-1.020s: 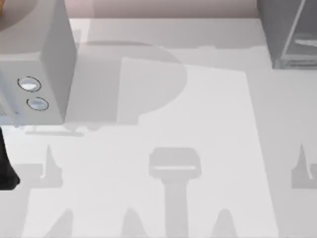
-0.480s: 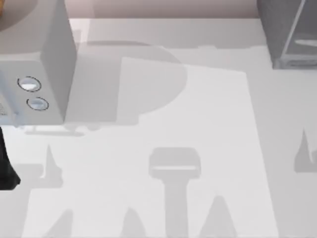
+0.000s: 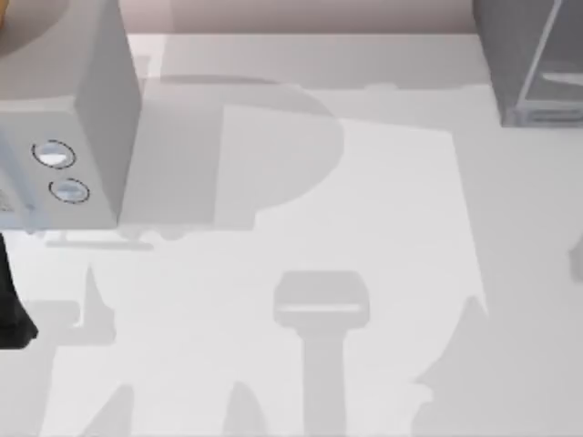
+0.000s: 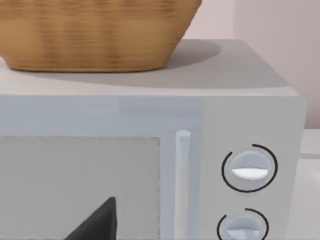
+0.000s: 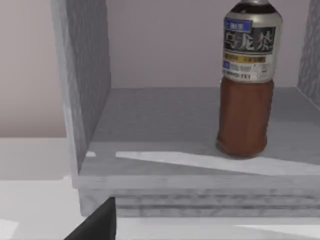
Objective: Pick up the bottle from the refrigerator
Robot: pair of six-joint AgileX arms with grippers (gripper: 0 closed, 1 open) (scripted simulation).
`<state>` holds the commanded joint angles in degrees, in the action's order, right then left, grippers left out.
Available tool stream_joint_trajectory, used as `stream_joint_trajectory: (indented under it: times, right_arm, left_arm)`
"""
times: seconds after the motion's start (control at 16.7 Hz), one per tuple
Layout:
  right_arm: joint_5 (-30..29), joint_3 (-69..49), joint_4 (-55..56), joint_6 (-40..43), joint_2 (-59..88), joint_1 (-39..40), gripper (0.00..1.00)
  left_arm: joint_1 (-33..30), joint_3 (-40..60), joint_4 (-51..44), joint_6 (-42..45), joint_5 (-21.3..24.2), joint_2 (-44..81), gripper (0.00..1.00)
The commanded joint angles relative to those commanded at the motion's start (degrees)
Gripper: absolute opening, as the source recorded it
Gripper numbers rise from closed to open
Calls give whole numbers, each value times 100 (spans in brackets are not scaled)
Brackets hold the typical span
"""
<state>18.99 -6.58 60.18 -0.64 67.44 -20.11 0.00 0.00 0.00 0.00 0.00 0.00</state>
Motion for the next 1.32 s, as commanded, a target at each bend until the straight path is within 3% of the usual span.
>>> stream_joint_trajectory:
  times: [0.36, 0.6, 1.08, 1.32]
  right_arm:
    - [746, -262, 2306, -34, 2559, -747, 100]
    - [1015, -383, 3153, -39, 3439, -1015, 100]
    - [1021, -449, 3200, -34, 3561, -1003, 100]
    - [795, -1227, 2787, -5, 3890, -840, 100]
  left_arm:
    - [0, 0, 0, 0, 0, 0, 100]
    - [0, 0, 0, 0, 0, 0, 100]
    - [0, 0, 0, 0, 0, 0, 100]
    - [0, 0, 0, 0, 0, 0, 100]
